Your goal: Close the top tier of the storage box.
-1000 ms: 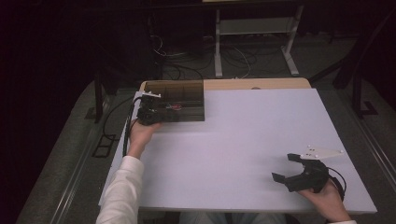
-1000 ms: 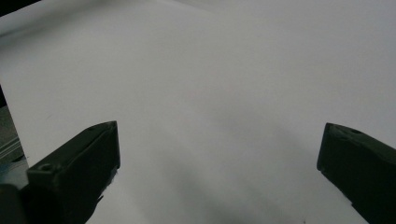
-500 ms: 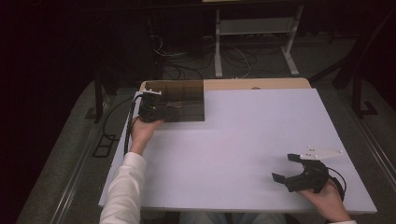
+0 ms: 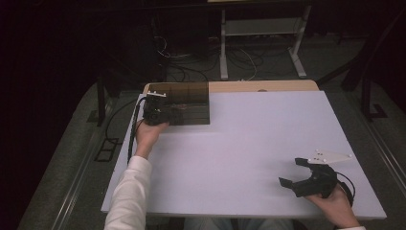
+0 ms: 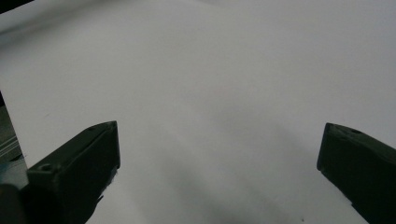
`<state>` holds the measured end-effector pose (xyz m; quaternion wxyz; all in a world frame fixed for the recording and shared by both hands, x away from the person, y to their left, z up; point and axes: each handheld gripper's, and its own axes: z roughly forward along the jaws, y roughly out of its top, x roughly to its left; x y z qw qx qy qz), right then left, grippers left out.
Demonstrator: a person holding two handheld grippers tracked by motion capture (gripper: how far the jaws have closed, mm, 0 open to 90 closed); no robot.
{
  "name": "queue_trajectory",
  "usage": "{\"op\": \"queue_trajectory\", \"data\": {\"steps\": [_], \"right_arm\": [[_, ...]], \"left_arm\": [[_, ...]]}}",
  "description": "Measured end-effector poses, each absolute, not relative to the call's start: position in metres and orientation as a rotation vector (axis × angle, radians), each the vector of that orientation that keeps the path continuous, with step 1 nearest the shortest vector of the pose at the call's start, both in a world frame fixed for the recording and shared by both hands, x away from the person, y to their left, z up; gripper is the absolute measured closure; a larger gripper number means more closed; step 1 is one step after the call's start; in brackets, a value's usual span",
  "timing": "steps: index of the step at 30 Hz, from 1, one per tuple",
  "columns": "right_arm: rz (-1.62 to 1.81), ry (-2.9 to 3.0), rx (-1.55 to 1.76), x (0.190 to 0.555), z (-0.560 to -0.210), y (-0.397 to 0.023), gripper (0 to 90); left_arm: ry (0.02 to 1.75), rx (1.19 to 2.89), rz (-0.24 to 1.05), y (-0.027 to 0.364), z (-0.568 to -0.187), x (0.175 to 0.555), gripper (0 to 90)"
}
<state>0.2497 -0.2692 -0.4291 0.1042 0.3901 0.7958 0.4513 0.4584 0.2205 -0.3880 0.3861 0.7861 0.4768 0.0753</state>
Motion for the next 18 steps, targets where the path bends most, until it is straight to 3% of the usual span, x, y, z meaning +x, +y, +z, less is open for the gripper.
{"op": "queue_trajectory", "data": {"steps": [7, 18], "right_arm": [[1.331, 2.347, 1.150, 0.250, -0.429, -0.269, 0.0], [1.334, 2.349, 1.142, 0.249, -0.428, -0.267, 0.0]], "left_arm": [[1.203, 1.996, 0.207, 0.222, -0.384, 0.453, 88.6], [1.154, 1.989, 0.206, 0.222, -0.382, 0.437, 79.2]]}}
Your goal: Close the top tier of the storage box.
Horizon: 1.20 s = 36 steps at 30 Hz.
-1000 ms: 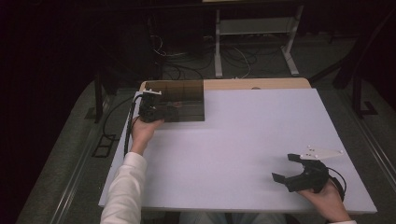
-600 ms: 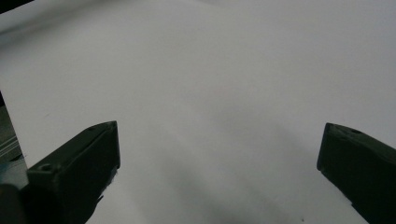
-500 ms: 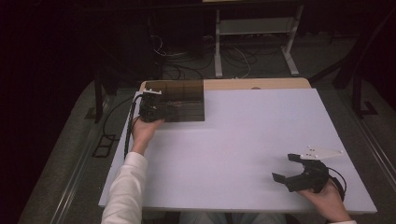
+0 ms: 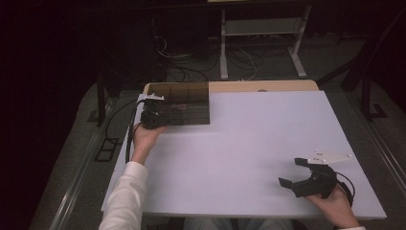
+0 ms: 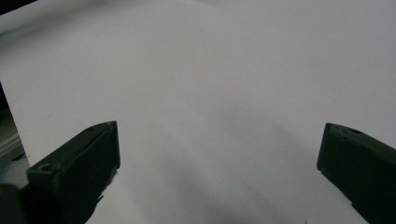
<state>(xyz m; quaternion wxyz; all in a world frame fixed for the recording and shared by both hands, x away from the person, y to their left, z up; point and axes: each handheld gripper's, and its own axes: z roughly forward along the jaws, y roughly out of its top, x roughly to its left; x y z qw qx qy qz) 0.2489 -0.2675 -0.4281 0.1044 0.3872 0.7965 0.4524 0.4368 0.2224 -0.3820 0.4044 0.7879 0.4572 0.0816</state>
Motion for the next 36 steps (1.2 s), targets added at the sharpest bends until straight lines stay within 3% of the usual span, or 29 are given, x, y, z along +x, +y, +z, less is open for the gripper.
{"op": "queue_trajectory", "data": {"steps": [9, 26, 36], "right_arm": [[1.338, 2.348, 1.142, 0.249, -0.428, -0.268, 0.0], [1.342, 2.343, 1.141, 0.248, -0.427, -0.268, 0.0], [1.349, 2.336, 1.140, 0.248, -0.426, -0.269, 0.0]], "left_arm": [[1.123, 1.966, 0.212, 0.222, -0.377, 0.425, 66.5], [1.014, 1.931, 0.218, 0.217, -0.365, 0.401, 25.5], [0.966, 1.905, 0.229, 0.215, -0.360, 0.384, 9.3]]}}
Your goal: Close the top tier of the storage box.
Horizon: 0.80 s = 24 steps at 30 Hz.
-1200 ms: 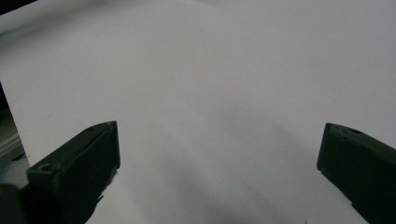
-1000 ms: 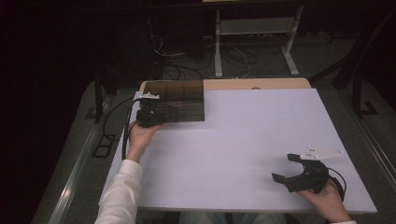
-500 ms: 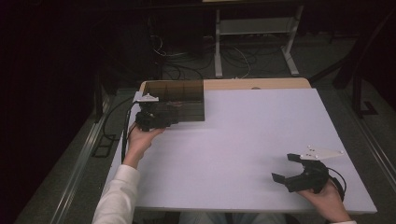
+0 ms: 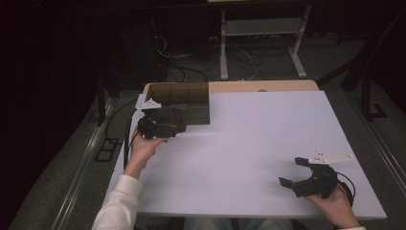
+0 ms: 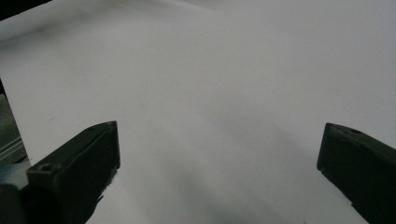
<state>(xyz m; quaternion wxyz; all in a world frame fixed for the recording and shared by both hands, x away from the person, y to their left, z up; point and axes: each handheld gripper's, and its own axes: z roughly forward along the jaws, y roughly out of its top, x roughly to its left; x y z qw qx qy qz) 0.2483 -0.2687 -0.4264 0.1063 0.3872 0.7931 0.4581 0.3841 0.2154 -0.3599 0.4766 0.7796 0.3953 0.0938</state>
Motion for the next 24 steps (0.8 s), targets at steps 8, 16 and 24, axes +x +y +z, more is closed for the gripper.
{"op": "queue_trajectory", "data": {"steps": [8, 16, 24], "right_arm": [[1.358, 2.324, 1.148, 0.248, -0.426, -0.270, 0.0], [1.367, 2.313, 1.154, 0.248, -0.425, -0.272, 0.0], [1.373, 2.305, 1.156, 0.248, -0.425, -0.273, 0.0]], "left_arm": [[0.921, 1.910, 0.243, 0.211, -0.359, 0.369, 0.0], [0.882, 1.876, 0.235, 0.213, -0.360, 0.351, 0.0], [0.854, 1.865, 0.273, 0.210, -0.361, 0.332, 0.0]]}}
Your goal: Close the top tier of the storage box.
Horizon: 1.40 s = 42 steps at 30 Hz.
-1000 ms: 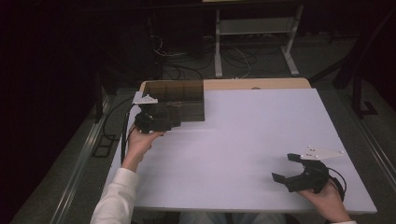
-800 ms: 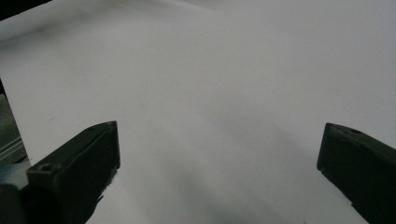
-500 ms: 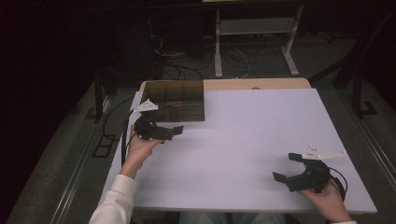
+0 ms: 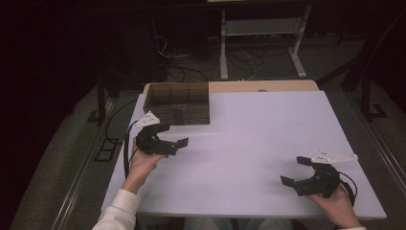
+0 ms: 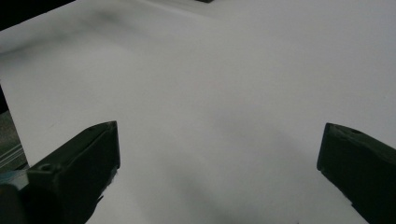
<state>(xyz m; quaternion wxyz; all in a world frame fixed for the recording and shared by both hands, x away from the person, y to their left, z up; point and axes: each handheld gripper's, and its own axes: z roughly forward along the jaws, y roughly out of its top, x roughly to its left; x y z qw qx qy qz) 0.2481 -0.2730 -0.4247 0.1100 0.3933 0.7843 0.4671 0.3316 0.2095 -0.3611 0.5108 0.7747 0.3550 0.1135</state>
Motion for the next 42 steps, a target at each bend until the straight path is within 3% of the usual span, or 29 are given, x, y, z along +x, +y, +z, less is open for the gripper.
{"op": "queue_trajectory", "data": {"steps": [42], "right_arm": [[1.390, 2.305, 1.156, 0.248, -0.425, -0.273, 0.0]], "left_arm": [[0.744, 1.932, 0.252, 0.210, -0.400, 0.282, 0.0]]}}
